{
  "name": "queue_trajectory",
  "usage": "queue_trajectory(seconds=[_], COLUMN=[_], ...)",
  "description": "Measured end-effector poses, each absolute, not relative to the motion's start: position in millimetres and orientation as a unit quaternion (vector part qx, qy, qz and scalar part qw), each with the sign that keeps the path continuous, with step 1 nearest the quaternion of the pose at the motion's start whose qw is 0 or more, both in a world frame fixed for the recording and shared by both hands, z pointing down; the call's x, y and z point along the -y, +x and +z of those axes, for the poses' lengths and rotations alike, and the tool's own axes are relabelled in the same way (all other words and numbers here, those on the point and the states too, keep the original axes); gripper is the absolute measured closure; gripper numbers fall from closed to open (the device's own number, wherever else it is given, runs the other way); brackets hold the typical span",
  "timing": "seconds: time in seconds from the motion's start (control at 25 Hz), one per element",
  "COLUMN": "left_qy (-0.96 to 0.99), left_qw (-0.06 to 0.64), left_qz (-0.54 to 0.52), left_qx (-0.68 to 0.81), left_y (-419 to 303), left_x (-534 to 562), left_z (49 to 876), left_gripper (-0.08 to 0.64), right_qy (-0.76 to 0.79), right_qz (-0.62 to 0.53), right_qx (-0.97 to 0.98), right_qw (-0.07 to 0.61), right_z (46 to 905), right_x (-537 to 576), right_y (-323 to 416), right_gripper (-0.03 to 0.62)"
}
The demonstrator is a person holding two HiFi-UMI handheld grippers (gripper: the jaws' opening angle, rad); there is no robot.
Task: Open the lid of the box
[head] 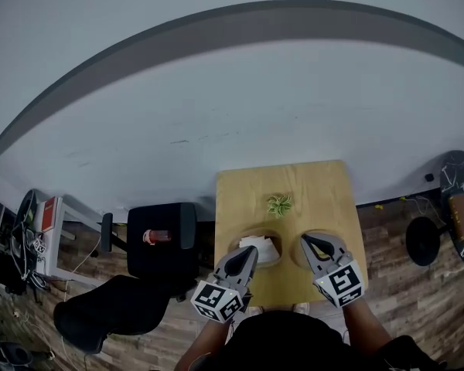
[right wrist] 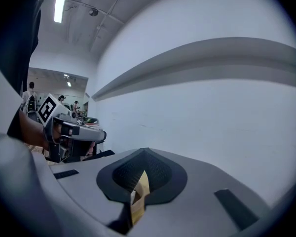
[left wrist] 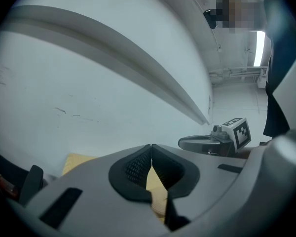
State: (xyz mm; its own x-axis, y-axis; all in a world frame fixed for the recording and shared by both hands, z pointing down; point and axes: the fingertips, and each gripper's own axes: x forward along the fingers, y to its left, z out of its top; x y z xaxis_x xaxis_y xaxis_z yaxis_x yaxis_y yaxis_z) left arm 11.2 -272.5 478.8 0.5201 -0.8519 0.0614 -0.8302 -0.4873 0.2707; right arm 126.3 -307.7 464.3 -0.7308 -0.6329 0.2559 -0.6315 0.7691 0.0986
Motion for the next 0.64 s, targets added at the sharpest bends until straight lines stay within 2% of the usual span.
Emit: queue_trajectory(seconds=[0.32,0.64], left_qy=[0.861,0.874], left_qw=[0.127,0.09], left_qz=[-0.051,0.0], left_qx=[0.49,0.478], left_y=[11.4,24.9], left_x=[268.7,264.6], left_z=[468.6,473.5], left_gripper=[0.54,0.54], right_qy=[0.328,0.315], right_qz=[-0.011,-0.033], right_qx=[0.935,0.941], right_qw=[0.136,0.118], right_z=[461.2,457.4], right_x=[305.7,302.2], right_y=[119.4,120.4], right_gripper=[0.574,0.573])
